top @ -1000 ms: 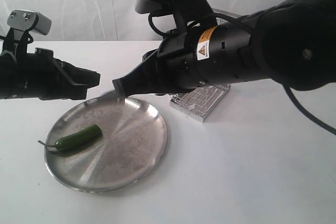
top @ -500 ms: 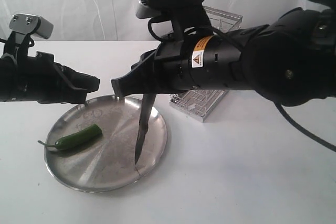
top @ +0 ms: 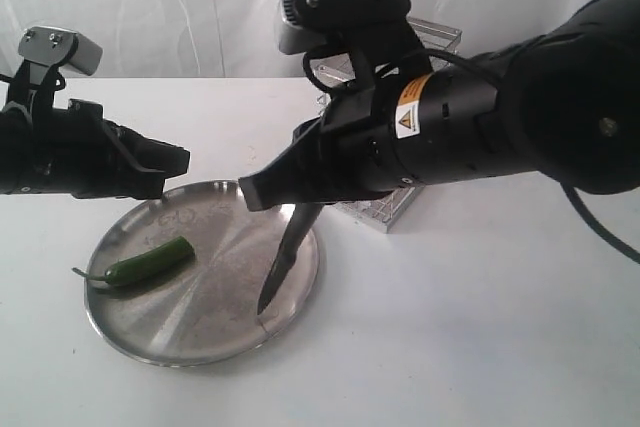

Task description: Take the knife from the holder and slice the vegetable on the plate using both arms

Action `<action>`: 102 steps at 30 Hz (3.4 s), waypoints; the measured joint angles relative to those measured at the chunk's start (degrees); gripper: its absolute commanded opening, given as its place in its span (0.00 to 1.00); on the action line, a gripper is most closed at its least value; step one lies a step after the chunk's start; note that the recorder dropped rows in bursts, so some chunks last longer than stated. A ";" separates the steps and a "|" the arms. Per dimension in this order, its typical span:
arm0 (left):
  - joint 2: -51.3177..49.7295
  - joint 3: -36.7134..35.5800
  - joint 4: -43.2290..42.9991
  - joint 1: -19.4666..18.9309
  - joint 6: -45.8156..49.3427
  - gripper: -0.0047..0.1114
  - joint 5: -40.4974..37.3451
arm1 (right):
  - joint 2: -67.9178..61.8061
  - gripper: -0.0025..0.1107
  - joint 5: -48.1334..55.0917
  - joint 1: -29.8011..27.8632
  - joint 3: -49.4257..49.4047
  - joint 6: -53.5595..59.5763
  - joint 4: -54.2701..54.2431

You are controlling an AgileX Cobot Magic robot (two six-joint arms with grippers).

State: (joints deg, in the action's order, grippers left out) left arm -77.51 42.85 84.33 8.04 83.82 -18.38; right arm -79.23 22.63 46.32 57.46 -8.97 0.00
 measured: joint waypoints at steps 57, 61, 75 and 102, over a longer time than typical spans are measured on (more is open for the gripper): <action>0.00 -2.30 -0.10 0.00 -1.29 0.22 -2.06 | -26.54 0.54 35.67 -27.13 8.07 65.98 -48.57; 0.00 -2.30 -0.10 0.00 -1.29 0.22 -2.06 | -32.30 0.54 39.04 -28.05 12.65 73.16 -50.18; 0.00 -2.30 -0.10 0.00 -1.41 0.22 -2.06 | -41.78 0.53 41.13 -28.05 18.09 77.35 -48.20; 0.00 -2.30 -0.10 0.00 -1.41 0.22 -1.82 | -47.15 0.51 46.96 -28.05 18.66 82.53 -54.65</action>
State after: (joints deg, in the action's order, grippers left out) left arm -77.51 40.55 84.23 8.04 82.41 -20.19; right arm -126.39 69.59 18.27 76.12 73.56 -54.65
